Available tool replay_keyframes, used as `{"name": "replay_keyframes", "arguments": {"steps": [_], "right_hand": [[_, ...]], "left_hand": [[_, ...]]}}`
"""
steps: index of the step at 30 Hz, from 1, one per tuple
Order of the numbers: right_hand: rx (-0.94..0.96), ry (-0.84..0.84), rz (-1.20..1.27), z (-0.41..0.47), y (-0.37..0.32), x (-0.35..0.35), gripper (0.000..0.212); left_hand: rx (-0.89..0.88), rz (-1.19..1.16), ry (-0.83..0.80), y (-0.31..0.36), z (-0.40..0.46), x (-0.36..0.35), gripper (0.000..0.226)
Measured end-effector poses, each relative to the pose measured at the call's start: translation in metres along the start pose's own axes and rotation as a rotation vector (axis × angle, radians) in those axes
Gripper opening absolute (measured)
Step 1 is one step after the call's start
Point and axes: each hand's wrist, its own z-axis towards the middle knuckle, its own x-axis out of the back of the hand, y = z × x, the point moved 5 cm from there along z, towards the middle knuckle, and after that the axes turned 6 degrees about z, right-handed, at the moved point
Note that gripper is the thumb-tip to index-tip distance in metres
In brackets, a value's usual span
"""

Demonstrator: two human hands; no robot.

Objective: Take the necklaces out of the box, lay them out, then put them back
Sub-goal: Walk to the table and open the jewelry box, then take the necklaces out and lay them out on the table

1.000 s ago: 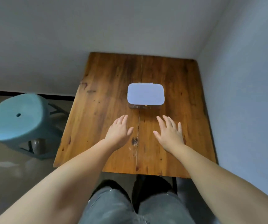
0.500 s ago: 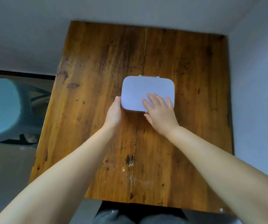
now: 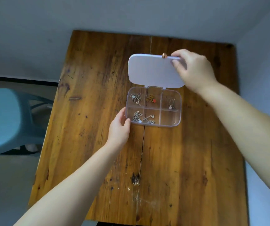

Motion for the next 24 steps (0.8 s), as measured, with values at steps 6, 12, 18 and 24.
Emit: {"name": "replay_keyframes", "arguments": {"steps": [6,12,18,24], "right_hand": [[-0.523,0.009,0.343,0.016,0.066,-0.042,0.061],[-0.654,-0.105,0.289,-0.013,0.062,-0.072,0.064],[-0.003,-0.092,-0.048,-0.039,-0.035,-0.091,0.026],[-0.004,-0.331,-0.195,-0.029,-0.042,-0.148,0.026]], "left_hand": [[-0.038,0.026,-0.011,-0.003,0.001,-0.002,0.048],[-0.045,0.004,-0.026,-0.005,0.002,-0.002,0.048],[-0.057,-0.021,-0.022,-0.005,0.001,-0.002,0.048],[-0.047,-0.018,-0.023,-0.002,0.001,-0.004,0.049]]}}
